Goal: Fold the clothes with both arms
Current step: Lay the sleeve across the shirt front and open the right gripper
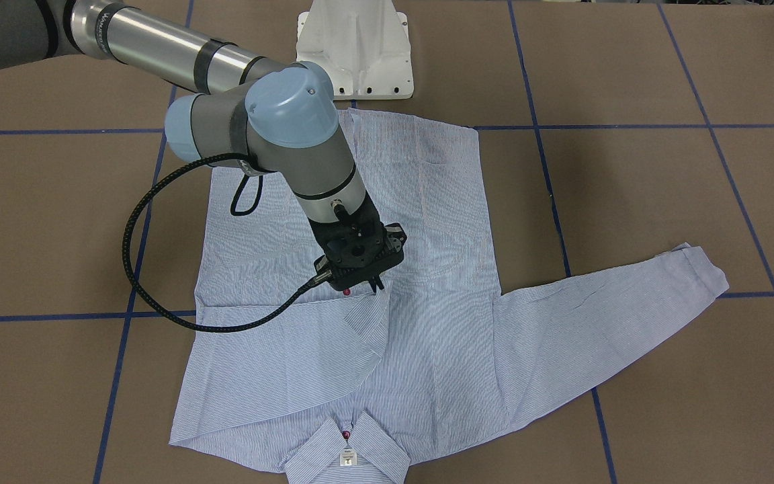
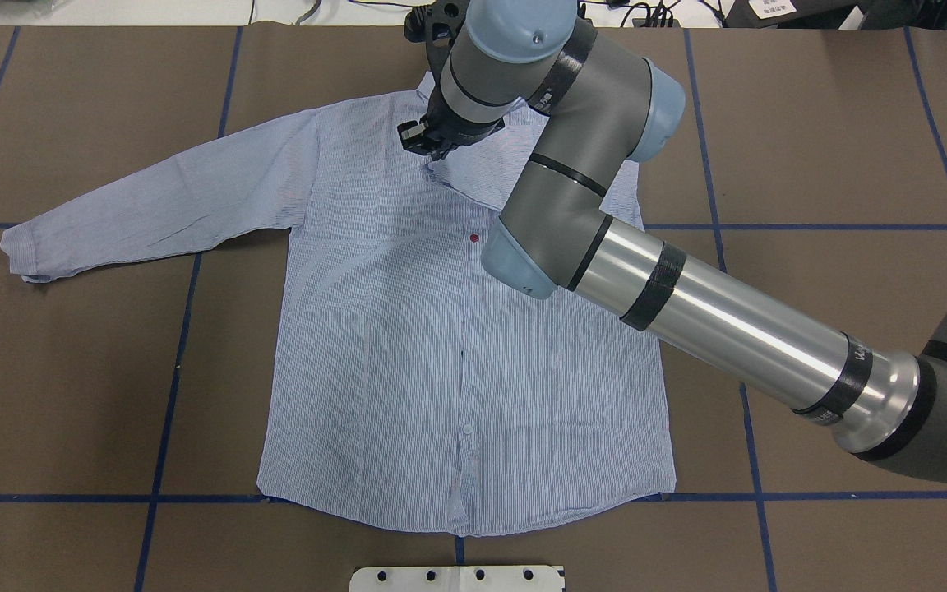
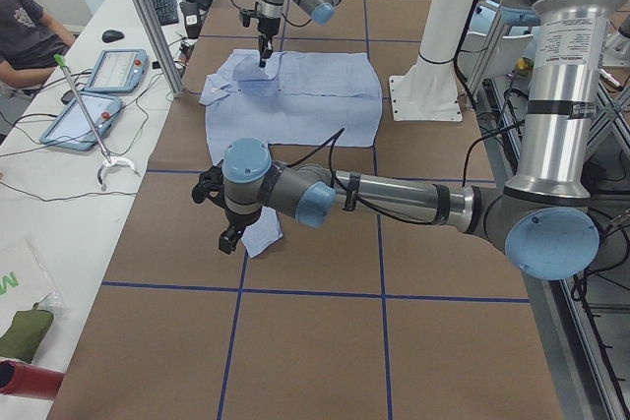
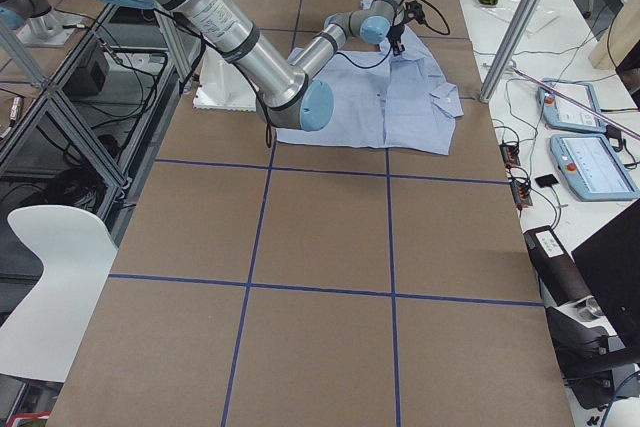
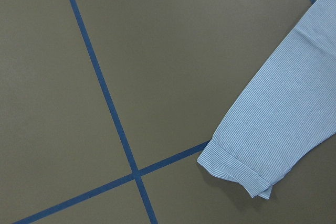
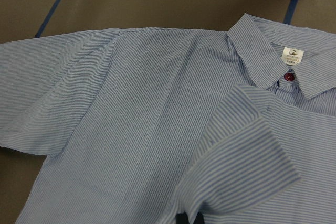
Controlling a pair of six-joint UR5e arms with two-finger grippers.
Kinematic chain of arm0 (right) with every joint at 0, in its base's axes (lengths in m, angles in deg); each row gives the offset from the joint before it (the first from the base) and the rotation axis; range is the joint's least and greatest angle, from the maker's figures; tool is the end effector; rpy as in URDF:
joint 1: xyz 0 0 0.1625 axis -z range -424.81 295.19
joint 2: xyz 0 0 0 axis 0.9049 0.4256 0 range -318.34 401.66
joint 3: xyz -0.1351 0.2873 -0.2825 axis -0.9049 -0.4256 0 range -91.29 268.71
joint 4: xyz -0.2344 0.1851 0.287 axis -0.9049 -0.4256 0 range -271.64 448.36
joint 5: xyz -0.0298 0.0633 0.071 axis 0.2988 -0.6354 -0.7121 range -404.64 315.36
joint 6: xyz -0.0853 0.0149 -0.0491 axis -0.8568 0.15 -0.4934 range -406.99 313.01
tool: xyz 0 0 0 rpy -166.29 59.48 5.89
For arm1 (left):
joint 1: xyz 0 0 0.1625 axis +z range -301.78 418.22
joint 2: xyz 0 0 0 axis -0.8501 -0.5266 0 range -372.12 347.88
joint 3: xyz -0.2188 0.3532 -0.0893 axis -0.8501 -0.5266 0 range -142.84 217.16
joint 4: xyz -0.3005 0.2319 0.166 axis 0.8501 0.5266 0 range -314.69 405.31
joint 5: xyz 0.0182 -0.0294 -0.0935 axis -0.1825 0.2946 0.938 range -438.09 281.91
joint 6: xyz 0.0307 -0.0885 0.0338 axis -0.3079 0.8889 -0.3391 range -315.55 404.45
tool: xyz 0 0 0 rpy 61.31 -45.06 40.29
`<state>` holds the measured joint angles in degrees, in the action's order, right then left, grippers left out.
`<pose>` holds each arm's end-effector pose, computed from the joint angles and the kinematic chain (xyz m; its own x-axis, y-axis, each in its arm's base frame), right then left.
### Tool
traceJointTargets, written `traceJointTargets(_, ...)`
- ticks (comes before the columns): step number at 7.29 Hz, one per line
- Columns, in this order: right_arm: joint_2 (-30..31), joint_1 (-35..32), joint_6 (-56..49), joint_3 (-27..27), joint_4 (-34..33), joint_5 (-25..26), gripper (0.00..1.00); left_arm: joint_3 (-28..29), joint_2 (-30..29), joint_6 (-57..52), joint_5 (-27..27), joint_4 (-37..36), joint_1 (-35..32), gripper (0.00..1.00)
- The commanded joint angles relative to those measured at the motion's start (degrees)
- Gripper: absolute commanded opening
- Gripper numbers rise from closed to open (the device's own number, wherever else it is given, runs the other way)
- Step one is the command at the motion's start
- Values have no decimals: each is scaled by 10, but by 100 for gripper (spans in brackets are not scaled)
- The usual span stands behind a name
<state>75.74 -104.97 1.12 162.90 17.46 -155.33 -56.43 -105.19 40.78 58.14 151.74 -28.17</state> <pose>-0.5351 -0.5799 0.1099 0.5392 -0.3624 0.7602 -0.0152 0.8983 0.4390 -0.0279 -0.5338 0.5657 0.6674 0.3841 -0.6380 -0.1007 0.8954 0.4338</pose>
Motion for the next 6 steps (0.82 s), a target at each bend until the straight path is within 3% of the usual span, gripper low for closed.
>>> traceJointTargets(1, -5, 17, 1, -2, 1, 12, 0, 1, -1, 1, 0, 0, 0, 100)
traceJointTargets(3, -27, 24, 1, -70, 42, 31, 0, 1, -1, 1, 0, 0, 0, 100)
traceJointTargets(4, -27, 38, 9, -92, 79, 60, 50, 1, -1, 1, 0, 0, 0, 100)
traceJointTargets(5, -50, 61, 33, -93, 75, 95, 99, 1, -1, 1, 0, 0, 0, 100)
traceJointTargets(6, -71, 83, 44, -94, 59, 130, 100, 2, -1, 1, 0, 0, 0, 100)
